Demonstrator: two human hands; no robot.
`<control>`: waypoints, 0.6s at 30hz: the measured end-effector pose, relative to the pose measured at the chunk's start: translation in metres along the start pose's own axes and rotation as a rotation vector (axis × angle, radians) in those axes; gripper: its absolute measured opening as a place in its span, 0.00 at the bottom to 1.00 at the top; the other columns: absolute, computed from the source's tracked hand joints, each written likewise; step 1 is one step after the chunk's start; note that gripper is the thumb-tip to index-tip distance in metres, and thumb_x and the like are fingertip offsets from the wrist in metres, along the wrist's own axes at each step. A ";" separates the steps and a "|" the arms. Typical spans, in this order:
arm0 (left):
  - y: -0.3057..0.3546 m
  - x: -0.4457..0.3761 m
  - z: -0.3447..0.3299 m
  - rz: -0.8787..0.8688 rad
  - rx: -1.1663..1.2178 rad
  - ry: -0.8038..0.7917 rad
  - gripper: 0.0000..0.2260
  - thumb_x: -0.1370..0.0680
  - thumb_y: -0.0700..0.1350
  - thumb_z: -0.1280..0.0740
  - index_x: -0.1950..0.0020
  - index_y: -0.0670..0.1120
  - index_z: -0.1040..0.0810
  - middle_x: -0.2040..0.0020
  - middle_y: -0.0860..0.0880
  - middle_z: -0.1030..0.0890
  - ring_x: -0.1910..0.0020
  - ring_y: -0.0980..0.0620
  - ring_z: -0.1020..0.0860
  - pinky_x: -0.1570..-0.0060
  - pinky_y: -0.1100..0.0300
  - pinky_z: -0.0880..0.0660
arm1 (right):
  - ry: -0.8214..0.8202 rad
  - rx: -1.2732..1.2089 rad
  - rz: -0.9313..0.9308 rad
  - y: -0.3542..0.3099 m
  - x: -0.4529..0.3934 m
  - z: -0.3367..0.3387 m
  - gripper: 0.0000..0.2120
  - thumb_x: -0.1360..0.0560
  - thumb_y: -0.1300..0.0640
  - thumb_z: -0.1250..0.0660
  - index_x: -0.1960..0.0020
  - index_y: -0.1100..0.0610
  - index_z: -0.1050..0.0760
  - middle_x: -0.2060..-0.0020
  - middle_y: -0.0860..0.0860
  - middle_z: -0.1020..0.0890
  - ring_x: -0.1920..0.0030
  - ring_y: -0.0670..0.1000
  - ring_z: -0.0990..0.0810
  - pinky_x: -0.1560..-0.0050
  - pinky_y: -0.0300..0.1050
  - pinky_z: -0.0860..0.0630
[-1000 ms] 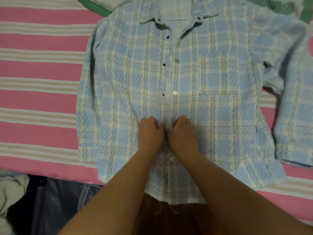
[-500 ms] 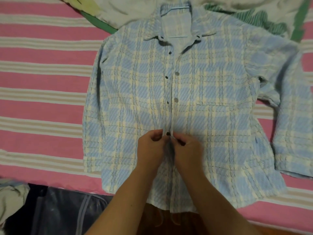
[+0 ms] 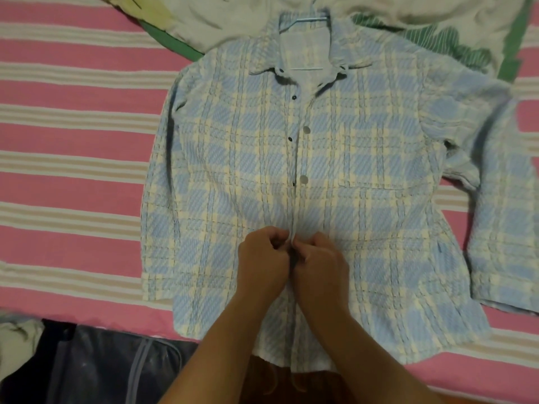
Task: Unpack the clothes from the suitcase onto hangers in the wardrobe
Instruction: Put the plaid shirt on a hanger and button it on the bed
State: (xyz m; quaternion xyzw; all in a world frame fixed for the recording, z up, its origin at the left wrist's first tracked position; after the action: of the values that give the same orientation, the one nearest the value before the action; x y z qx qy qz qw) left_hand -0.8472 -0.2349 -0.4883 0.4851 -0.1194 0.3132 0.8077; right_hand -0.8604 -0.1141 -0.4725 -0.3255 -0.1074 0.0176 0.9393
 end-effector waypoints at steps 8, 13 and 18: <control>0.035 -0.013 0.024 -0.391 -0.504 -0.044 0.19 0.17 0.40 0.41 0.25 0.46 0.29 0.30 0.47 0.25 0.32 0.50 0.28 0.36 0.65 0.36 | -0.279 0.123 -0.057 0.018 -0.039 0.002 0.12 0.18 0.55 0.43 0.55 0.52 0.23 0.58 0.47 0.24 0.56 0.49 0.23 0.61 0.37 0.32; -0.026 -0.061 0.043 -0.133 -0.913 -0.224 0.30 0.15 0.56 0.45 0.17 0.57 0.58 0.17 0.48 0.59 0.18 0.45 0.58 0.23 0.35 0.48 | -0.305 0.098 0.089 -0.001 -0.125 0.018 0.19 0.17 0.57 0.44 0.26 0.54 0.32 0.31 0.53 0.28 0.32 0.55 0.30 0.34 0.49 0.32; -0.060 -0.067 0.059 0.238 -0.934 -0.353 0.30 0.15 0.59 0.50 0.19 0.61 0.64 0.20 0.55 0.70 0.21 0.40 0.69 0.27 0.28 0.48 | -0.587 0.709 0.130 0.066 -0.156 -0.006 0.34 0.16 0.44 0.50 0.19 0.52 0.66 0.21 0.55 0.66 0.21 0.62 0.66 0.22 0.64 0.57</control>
State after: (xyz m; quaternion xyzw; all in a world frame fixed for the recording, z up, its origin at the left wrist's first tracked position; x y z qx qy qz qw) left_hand -0.8553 -0.3310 -0.5342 0.1010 -0.4357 0.2293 0.8645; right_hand -1.0091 -0.0813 -0.5474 0.0284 -0.3353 0.2036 0.9194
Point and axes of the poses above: each hand's wrist, its own x-axis away from the middle knuckle, its own z-axis out of the back of the hand, y = z × x, the point moved 6 cm from there along -x, towards the middle knuckle
